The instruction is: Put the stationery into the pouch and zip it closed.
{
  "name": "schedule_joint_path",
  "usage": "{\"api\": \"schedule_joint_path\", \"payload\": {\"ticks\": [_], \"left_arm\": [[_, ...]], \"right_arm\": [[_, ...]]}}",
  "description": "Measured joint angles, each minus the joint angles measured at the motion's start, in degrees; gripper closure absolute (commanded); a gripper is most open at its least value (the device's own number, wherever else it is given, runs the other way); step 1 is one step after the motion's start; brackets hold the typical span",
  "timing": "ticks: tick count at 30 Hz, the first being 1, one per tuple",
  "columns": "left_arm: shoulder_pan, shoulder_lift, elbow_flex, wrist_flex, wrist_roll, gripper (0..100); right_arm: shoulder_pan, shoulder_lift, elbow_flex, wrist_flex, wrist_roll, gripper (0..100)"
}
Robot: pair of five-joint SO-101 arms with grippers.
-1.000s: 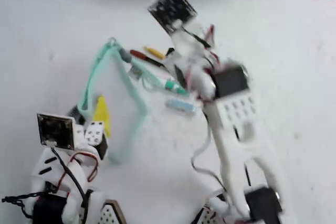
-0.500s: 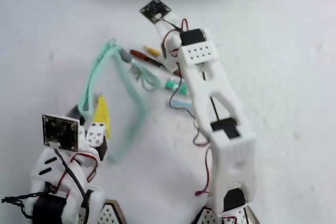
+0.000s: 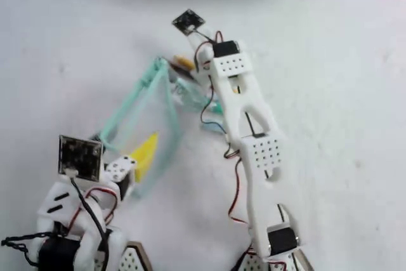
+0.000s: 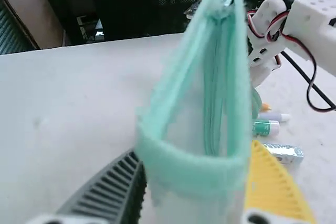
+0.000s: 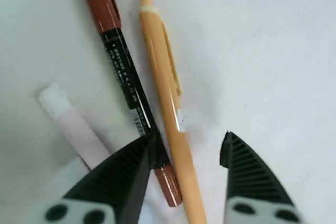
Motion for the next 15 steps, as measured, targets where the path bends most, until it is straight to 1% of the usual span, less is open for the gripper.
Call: {"api": "schedule_joint_path", "payload": {"ticks": [6, 12, 15], "left_arm": [[0.1, 0.1, 4.7, -4.8, 0.0, 72], [0.2, 0.1, 5.2, -5.7, 0.0, 72], [0.2, 0.1, 5.2, -5.7, 0.0, 72]], "right_arm": [[0.5, 6.4, -7.6, 0.0, 0.0, 81.8], [0.6, 8.7, -11.2, 1.9, 0.2, 82.2], [0.5, 9.0, -11.6, 2.2, 0.2, 89.6]]}}
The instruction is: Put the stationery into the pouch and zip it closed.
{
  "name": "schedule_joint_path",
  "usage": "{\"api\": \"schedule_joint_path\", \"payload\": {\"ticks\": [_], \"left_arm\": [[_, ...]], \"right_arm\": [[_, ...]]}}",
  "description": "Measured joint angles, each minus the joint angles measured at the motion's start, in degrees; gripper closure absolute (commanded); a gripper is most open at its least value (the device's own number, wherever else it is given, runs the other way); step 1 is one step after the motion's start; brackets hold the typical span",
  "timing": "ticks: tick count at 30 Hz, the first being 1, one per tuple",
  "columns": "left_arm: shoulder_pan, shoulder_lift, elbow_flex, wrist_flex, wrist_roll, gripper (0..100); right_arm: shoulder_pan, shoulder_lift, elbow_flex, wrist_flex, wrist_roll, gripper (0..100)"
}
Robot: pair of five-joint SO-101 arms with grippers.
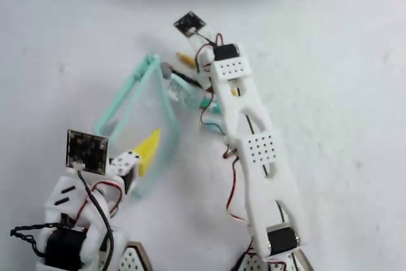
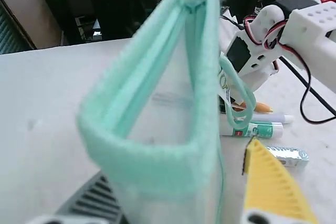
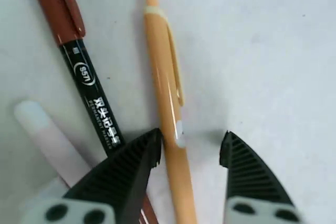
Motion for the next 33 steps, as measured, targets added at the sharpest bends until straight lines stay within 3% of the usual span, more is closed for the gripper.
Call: {"api": "schedule_joint_path", "payload": {"ticks": [3, 13, 23, 30, 33], "left_arm": [[0.0, 0.0, 0.0, 0.0, 0.0, 72], [0.0, 0.0, 0.0, 0.0, 0.0, 71], [0.1, 0.0, 0.0, 0.0, 0.0, 71], [7.2, 0.0, 0.0, 1.9, -4.1, 68], [8.4, 0.0, 0.0, 2.5, -4.7, 68]], "right_arm": [[0.1, 0.0, 0.0, 0.0, 0.0, 98.8], [0.7, 0.0, -1.1, 1.1, 0.0, 98.1], [4.8, -0.7, -20.5, 19.6, 0.0, 98.1], [6.1, -11.1, -23.2, 23.9, -0.5, 98.1], [8.2, -16.6, -22.9, 23.9, -5.4, 98.1]]}}
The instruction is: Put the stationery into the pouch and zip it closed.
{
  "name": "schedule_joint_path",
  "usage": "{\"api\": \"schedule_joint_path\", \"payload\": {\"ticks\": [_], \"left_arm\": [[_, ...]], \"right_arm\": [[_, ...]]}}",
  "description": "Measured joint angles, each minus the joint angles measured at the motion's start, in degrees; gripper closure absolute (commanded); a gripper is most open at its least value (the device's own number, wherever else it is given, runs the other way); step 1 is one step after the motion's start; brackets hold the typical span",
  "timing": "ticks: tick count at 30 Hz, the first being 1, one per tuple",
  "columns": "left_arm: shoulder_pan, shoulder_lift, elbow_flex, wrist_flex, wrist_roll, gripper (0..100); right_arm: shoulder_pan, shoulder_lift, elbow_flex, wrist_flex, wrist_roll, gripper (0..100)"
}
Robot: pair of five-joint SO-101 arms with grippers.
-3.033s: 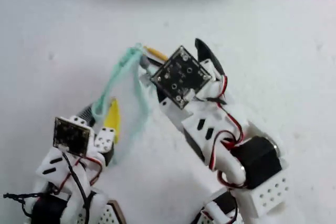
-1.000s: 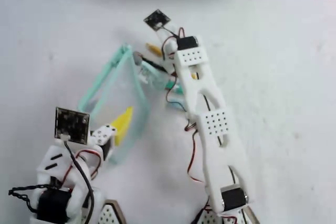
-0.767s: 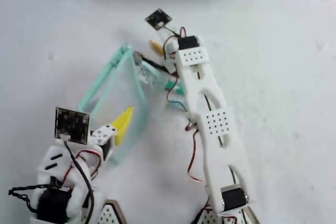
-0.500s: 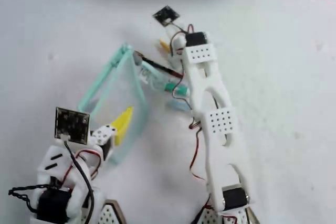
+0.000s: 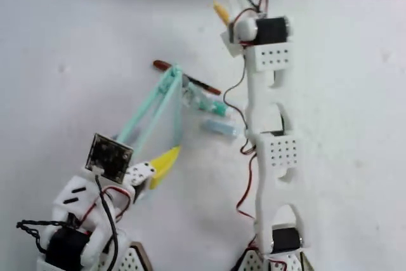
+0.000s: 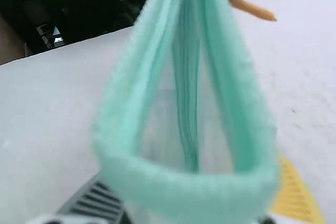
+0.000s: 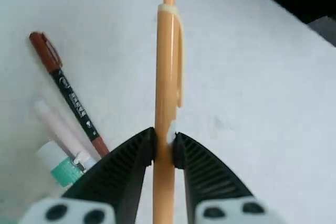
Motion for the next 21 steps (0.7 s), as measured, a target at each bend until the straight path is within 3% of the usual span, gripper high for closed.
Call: {"api": "schedule_joint_path", "payload": {"ticks": [9, 21], "left_arm": [[0.4, 0.0, 0.0, 0.0, 0.0, 68], [0.4, 0.0, 0.0, 0.0, 0.0, 68]], "right_arm": [[1.8, -18.4, 0.1, 0.1, -10.5, 98.1], [-6.9, -41.4, 4.5, 0.1, -15.6, 98.1]]}}
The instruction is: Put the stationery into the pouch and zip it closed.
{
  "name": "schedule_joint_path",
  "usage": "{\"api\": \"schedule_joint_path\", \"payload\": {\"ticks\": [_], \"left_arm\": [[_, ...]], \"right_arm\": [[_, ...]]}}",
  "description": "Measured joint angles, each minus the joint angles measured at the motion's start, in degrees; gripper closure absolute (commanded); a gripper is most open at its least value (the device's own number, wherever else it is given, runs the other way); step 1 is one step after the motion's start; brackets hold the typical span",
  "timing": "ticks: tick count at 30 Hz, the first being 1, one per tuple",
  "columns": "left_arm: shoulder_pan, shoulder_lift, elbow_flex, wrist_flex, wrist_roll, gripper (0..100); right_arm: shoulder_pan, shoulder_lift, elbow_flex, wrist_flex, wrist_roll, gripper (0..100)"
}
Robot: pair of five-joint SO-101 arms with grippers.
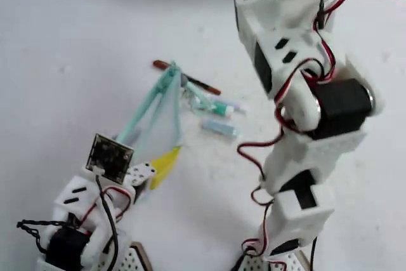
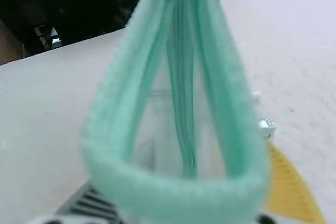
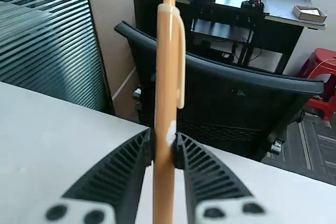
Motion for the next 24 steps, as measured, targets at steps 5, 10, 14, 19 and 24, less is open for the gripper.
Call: {"api": "schedule_joint_path", "payload": {"ticks": [5, 10, 14, 19, 24], "left_arm": [[0.0, 0.0, 0.0, 0.0, 0.0, 68], [0.0, 0.0, 0.0, 0.0, 1.3, 68], [0.2, 0.0, 0.0, 0.0, 1.5, 68], [0.2, 0.0, 0.0, 0.0, 1.7, 68], [0.2, 0.0, 0.0, 0.0, 1.7, 68]], "right_arm": [[-5.0, -10.5, 12.5, 0.0, -0.3, 97.8], [-11.9, -22.0, 26.5, 0.0, -0.3, 97.7], [-16.1, -27.1, 34.8, -0.1, -0.3, 97.7], [-20.6, -29.8, 41.8, -3.3, -0.5, 98.1], [-24.5, -31.4, 46.3, -8.0, -8.4, 98.1]]}}
